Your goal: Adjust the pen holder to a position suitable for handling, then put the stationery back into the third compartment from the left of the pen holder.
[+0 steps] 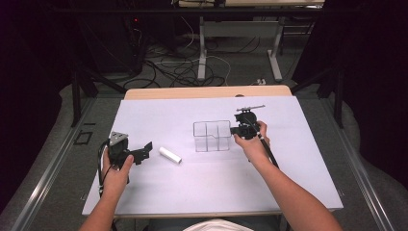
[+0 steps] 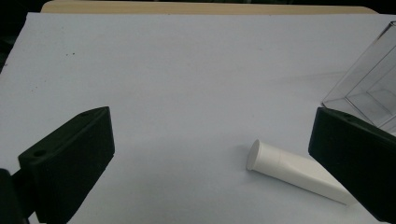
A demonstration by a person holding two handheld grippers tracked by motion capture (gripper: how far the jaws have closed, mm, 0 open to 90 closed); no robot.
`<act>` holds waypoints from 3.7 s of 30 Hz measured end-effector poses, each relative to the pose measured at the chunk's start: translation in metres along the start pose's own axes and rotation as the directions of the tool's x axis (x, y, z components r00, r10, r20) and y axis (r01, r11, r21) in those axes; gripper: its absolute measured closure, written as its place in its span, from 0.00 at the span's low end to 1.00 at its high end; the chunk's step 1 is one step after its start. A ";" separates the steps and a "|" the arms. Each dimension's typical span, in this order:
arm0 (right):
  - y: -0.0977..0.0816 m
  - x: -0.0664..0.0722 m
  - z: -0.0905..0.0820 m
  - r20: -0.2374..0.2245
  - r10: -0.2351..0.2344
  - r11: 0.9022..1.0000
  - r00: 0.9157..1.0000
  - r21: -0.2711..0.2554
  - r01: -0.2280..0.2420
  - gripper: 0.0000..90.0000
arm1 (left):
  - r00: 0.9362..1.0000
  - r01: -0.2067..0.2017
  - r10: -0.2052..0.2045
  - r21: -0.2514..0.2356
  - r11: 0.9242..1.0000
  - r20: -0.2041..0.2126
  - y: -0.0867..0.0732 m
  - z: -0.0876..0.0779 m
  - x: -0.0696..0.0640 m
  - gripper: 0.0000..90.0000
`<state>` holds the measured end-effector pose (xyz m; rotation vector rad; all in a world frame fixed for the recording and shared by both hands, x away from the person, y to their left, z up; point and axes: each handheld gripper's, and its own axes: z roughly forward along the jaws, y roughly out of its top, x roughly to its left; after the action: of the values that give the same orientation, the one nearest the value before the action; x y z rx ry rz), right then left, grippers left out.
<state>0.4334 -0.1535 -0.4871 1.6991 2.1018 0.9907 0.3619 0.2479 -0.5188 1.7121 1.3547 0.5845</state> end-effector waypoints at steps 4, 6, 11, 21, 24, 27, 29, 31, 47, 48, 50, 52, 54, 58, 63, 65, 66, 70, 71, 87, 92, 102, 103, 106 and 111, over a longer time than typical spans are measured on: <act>0.000 -0.001 0.000 -0.011 0.009 1.000 1.000 0.004 -0.009 1.00 | 1.000 0.000 0.000 0.000 1.000 0.000 0.000 0.000 0.000 0.00; 0.000 -0.001 0.000 -0.010 0.008 1.000 1.000 0.004 -0.008 1.00 | 1.000 0.000 0.000 0.000 1.000 0.001 0.000 0.000 0.000 0.00; 0.001 -0.005 -0.001 -0.027 0.008 1.000 1.000 -0.012 -0.008 0.95 | 1.000 0.001 -0.001 0.000 1.000 0.000 0.000 0.000 0.000 0.00; 0.002 -0.008 -0.013 -0.074 -0.014 0.998 0.997 -0.054 0.010 0.85 | 1.000 0.013 -0.013 -0.003 1.000 -0.001 0.000 0.001 0.002 0.00; 0.002 -0.007 -0.015 -0.084 -0.044 0.997 0.995 -0.070 0.038 0.80 | 1.000 0.014 -0.014 -0.005 1.000 0.001 0.001 0.001 0.000 0.00; 0.002 -0.005 -0.019 -0.088 -0.074 0.994 0.993 -0.084 0.066 0.75 | 1.000 0.012 -0.012 -0.006 1.000 0.001 0.001 0.002 0.001 0.00; 0.002 -0.003 -0.021 -0.094 -0.087 0.992 0.992 -0.095 0.078 0.73 | 1.000 0.017 -0.017 -0.005 1.000 0.002 0.000 0.001 0.002 0.00; 0.001 -0.001 -0.022 -0.109 -0.107 0.989 0.988 -0.110 0.095 0.71 | 1.000 0.023 -0.023 -0.009 1.000 0.000 0.000 0.001 0.003 0.00; -0.008 0.023 -0.026 -0.179 -0.280 0.952 0.943 -0.177 0.249 0.48 | 1.000 0.022 -0.022 -0.014 1.000 -0.004 0.001 -0.002 0.004 0.00; -0.008 0.025 -0.026 -0.188 -0.284 0.952 0.940 -0.175 0.252 0.46 | 1.000 0.021 -0.021 -0.016 1.000 -0.005 0.001 -0.002 0.004 0.00; -0.009 0.029 -0.026 -0.191 -0.307 0.946 0.932 -0.170 0.276 0.44 | 1.000 0.021 -0.021 -0.017 1.000 -0.006 0.002 -0.002 0.004 0.00; -0.010 0.034 -0.025 -0.208 -0.320 0.941 0.924 -0.187 0.283 0.38 | 1.000 0.017 -0.017 -0.015 1.000 -0.007 0.002 -0.001 0.004 0.00; -0.010 0.039 -0.024 -0.216 -0.347 0.929 0.912 -0.214 0.303 0.36 | 1.000 0.015 -0.015 -0.014 1.000 -0.005 0.002 -0.001 0.004 0.00; -0.009 0.047 -0.023 -0.211 -0.408 0.905 0.888 -0.222 0.363 0.35 | 1.000 0.013 -0.013 -0.014 1.000 -0.005 0.002 -0.001 0.003 0.00; -0.011 0.058 -0.018 -0.216 -0.466 0.879 0.858 -0.220 0.422 0.32 | 1.000 0.007 -0.007 -0.014 1.000 -0.003 0.002 -0.001 0.003 0.00; -0.012 0.061 -0.014 -0.209 -0.487 0.868 0.848 -0.227 0.442 0.32 | 1.000 0.007 -0.007 -0.014 1.000 -0.002 0.002 -0.002 0.003 0.00; -0.012 0.063 -0.013 -0.213 -0.485 0.870 0.848 -0.213 0.444 0.32 | 1.000 0.009 -0.009 -0.016 1.000 -0.003 0.002 -0.002 0.002 0.00; -0.014 0.070 -0.007 -0.237 -0.494 0.868 0.837 -0.190 0.459 0.33 | 1.000 0.010 -0.010 -0.014 1.000 -0.003 0.002 -0.002 0.003 0.00; -0.014 0.071 -0.005 -0.240 -0.497 0.866 0.834 -0.195 0.459 0.33 | 1.000 0.010 -0.010 -0.014 1.000 -0.002 0.002 -0.002 0.002 0.00; -0.013 0.094 -0.004 -0.276 -0.528 0.844 0.803 -0.275 0.460 0.44 | 1.000 0.002 -0.002 -0.006 1.000 0.000 0.001 -0.002 0.002 0.00; -0.016 0.104 0.004 -0.298 -0.548 0.835 0.782 -0.248 0.491 0.46 | 1.000 0.004 -0.004 -0.008 1.000 0.000 0.001 -0.003 0.002 0.00; -0.018 0.122 0.011 -0.325 -0.565 0.824 0.758 -0.253 0.506 0.48 | 1.000 0.006 -0.006 -0.008 1.000 0.001 0.001 -0.003 0.002 0.00; -0.019 0.124 0.012 -0.329 -0.568 0.823 0.755 -0.249 0.511 0.48 | 1.000 0.010 -0.010 -0.011 1.000 0.001 0.000 -0.003 0.002 0.00; -0.023 0.130 0.018 -0.337 -0.571 0.821 0.748 -0.225 0.525 0.48 | 1.000 0.006 -0.006 -0.008 1.000 0.002 0.001 -0.003 0.002 0.00; -0.029 0.136 0.031 -0.343 -0.571 0.819 0.746 -0.170 0.548 0.46 | 1.000 0.010 -0.010 -0.013 1.000 0.000 0.000 -0.003 0.003 0.00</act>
<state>0.3917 -0.0175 -0.5000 0.7677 2.5596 1.2202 0.3608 0.2513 -0.5176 1.6938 1.3564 0.5861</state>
